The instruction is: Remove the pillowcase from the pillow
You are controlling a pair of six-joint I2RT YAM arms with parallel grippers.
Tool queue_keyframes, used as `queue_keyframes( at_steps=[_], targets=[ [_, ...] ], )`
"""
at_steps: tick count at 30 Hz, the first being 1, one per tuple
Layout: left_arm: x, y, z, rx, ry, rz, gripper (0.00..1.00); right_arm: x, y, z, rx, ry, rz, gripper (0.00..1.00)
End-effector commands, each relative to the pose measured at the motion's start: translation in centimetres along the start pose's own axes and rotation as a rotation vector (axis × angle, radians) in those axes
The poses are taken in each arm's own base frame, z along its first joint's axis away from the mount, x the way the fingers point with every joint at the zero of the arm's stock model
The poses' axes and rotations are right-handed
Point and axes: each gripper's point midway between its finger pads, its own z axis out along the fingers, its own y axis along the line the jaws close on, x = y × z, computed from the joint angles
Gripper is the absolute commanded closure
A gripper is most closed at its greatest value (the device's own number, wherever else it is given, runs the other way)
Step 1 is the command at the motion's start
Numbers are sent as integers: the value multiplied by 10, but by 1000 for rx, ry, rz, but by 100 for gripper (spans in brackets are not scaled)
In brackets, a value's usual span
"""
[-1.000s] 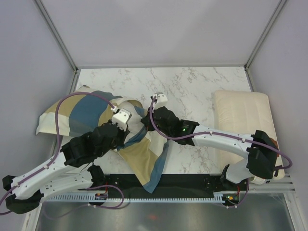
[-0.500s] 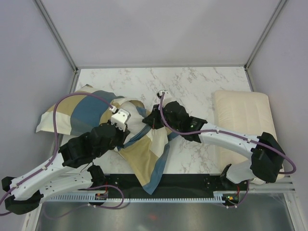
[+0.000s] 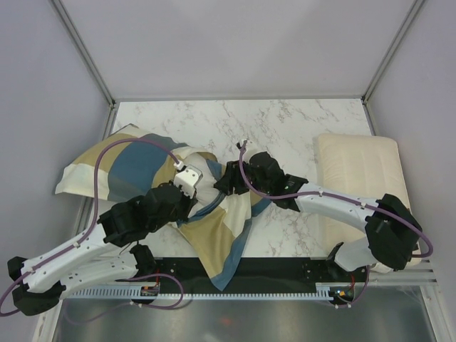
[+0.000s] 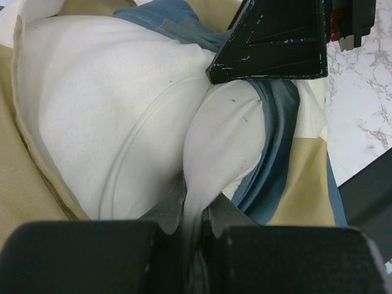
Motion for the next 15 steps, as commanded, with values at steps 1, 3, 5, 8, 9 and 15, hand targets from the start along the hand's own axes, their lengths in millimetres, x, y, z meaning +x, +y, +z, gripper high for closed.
queue_keyframes(
  at_steps=[1, 3, 5, 8, 9, 15],
  targets=[
    [-14, 27, -5, -125, -73, 16, 98, 67, -67, -14, 254, 199, -16, 38],
    [-13, 28, -5, -126, -72, 17, 98, 65, -68, -18, 265, 179, -6, 41],
    [-12, 28, -5, -129, -73, 15, 98, 58, -62, -23, 254, 150, 23, 53],
    [-10, 30, -5, -137, -71, 14, 98, 48, -52, -32, 228, 108, 45, 94],
    [-10, 30, -5, -138, -73, 13, 98, 48, -53, -36, 236, 106, 52, 100],
    [-7, 29, -4, -129, -69, 16, 98, 31, -39, -58, 207, 55, 61, 87]
  ],
)
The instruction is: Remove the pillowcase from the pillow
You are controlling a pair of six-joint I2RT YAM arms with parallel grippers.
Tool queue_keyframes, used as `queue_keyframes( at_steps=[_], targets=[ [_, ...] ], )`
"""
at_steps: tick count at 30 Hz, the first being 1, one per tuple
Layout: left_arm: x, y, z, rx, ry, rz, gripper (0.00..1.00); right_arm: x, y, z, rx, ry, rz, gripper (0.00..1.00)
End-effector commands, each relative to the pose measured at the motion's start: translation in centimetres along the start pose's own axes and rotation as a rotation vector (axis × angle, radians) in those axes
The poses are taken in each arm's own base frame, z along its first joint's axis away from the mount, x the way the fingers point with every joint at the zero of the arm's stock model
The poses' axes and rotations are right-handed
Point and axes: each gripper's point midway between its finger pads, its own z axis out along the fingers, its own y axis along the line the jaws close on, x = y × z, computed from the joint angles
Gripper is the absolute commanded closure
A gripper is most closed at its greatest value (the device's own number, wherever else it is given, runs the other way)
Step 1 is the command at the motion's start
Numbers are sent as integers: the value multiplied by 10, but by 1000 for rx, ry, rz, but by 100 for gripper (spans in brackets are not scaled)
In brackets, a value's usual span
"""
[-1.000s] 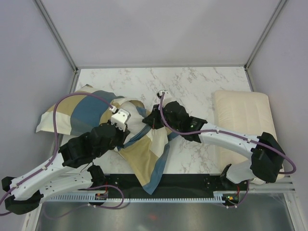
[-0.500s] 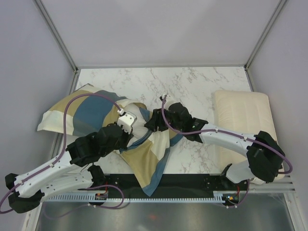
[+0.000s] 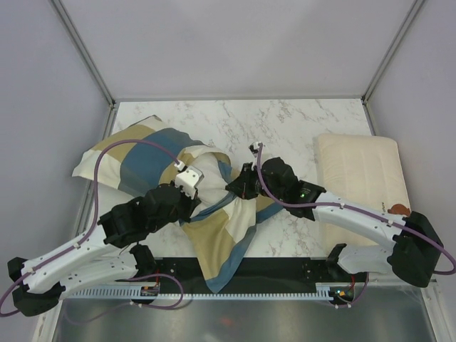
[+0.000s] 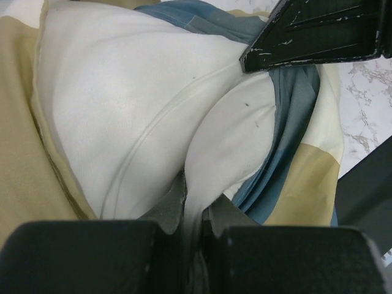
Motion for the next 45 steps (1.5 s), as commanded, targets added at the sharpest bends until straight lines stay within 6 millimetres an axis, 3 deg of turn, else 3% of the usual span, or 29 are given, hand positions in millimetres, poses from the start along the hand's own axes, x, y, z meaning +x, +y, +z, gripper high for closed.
queue_keyframes(
  at_steps=[1, 4, 7, 9, 13, 19, 26, 30, 31, 35, 45],
  targets=[
    [-5, 35, -8, -164, -37, 29, 98, 31, -52, -22, 201, 99, -7, 86],
    [-5, 34, -7, -161, -34, 34, 98, 34, -51, -25, 191, 105, 5, 82],
    [-5, 35, -6, -167, -33, 40, 98, 34, -49, -26, 185, 102, 13, 88],
    [-5, 36, -5, -174, -28, 42, 98, 34, -49, -28, 182, 97, 15, 100],
    [-10, 38, -7, -189, -45, 27, 98, 34, -52, -33, 191, 94, -3, 100],
    [-41, 62, -26, -321, -143, -27, 98, 57, -86, -37, 316, 166, -53, 100],
    [-94, 88, -44, -495, -234, 10, 98, 88, -117, -50, 410, 244, -61, 100],
    [-118, 96, -33, -473, -264, 6, 98, 94, -123, -58, 437, 270, -76, 100],
    [-123, 111, -33, -503, -264, -19, 98, 96, -124, -59, 439, 276, -81, 100],
    [-137, 118, -6, -427, -265, -47, 98, 110, -132, -62, 457, 325, -95, 100],
    [-180, 145, 2, -426, -333, -96, 98, 144, -151, -55, 508, 412, -82, 100]
  ],
)
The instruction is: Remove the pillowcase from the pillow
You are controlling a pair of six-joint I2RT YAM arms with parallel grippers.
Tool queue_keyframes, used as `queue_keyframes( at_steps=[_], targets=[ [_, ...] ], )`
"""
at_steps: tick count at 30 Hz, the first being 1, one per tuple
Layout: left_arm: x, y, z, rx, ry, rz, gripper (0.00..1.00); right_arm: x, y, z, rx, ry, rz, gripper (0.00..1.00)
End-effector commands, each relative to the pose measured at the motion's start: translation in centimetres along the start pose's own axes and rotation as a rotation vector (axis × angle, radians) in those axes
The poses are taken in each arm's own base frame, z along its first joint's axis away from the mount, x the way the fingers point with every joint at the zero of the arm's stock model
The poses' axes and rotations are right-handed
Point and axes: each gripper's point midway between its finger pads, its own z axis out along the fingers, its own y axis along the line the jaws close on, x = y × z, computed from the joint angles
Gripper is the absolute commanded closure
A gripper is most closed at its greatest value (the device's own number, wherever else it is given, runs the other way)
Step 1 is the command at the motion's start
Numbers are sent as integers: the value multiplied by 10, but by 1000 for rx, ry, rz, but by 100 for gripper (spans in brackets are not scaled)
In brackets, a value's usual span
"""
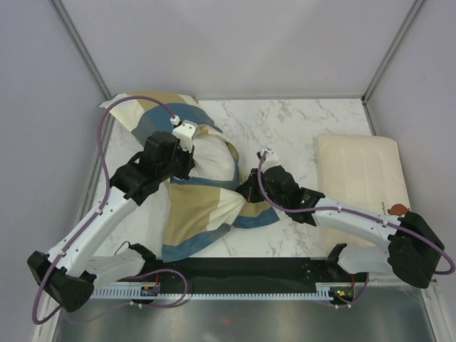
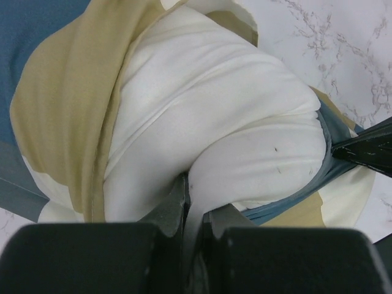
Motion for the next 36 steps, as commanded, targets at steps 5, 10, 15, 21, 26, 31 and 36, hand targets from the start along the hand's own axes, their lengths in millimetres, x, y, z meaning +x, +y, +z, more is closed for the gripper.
queue_keyframes(
  at_steps=[5, 10, 15, 21, 26, 31, 36],
  targets=[
    [-138, 83, -41, -264, -437, -123, 98, 136, -109, -30, 348, 456, -107, 100],
    [-153, 105, -39, -296, -464, -165, 98, 155, -108, -26, 350, 491, -111, 100],
    [-161, 118, -31, -289, -485, -206, 98, 173, -108, -27, 341, 514, -97, 100],
    [-179, 132, -37, -292, -526, -245, 98, 192, -108, -27, 339, 538, -86, 100],
    [-189, 144, -41, -303, -548, -268, 98, 207, -105, -27, 326, 558, -85, 100],
    [-194, 155, -43, -307, -558, -290, 98, 221, -104, -29, 323, 578, -82, 100],
    [-205, 162, -49, -305, -584, -303, 98, 232, -103, -28, 318, 595, -84, 100]
  ],
)
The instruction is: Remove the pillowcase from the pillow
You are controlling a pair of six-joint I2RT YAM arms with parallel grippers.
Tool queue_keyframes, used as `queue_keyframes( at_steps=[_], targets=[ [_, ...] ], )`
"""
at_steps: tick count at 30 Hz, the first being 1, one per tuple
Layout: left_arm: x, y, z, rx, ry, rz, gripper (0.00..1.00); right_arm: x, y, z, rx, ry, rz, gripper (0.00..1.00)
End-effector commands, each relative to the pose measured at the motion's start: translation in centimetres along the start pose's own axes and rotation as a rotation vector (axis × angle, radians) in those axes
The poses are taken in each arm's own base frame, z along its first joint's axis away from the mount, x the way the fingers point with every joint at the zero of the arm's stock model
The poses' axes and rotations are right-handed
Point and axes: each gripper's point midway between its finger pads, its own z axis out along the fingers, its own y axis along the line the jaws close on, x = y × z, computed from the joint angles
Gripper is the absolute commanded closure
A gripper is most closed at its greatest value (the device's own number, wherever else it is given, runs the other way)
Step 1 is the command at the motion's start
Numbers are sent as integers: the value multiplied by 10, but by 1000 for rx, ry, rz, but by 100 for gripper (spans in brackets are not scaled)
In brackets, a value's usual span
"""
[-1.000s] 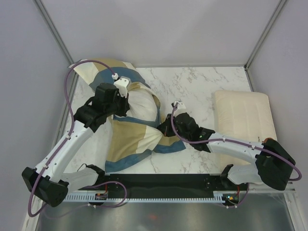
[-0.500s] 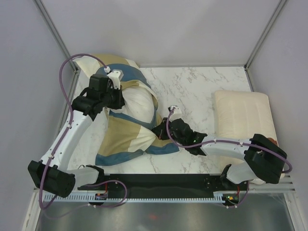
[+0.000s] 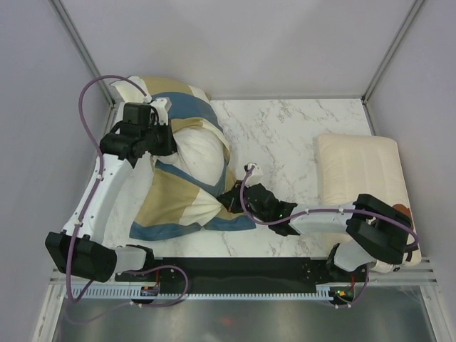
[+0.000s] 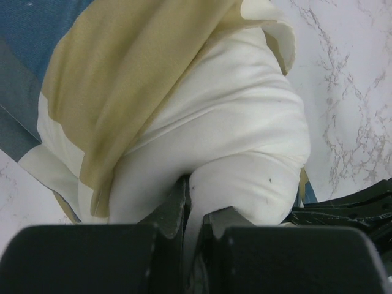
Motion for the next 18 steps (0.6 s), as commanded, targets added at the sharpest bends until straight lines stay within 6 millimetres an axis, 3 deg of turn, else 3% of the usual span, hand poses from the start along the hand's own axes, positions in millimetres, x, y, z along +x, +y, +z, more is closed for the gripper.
queue_keyframes(
  at_steps=[1, 13, 17, 18],
  targets=[
    [-197, 33, -96, -169, -750, -40, 98, 157, -155, -102, 452, 641, -205, 100],
    [-211, 36, -104, -151, -772, -54, 98, 172, -160, -105, 447, 649, -189, 100],
    [-202, 31, -103, -126, -759, -49, 98, 166, -148, -96, 417, 618, -196, 100],
    [-193, 34, -95, -127, -735, -55, 98, 163, -143, -92, 407, 607, -202, 100]
  ],
)
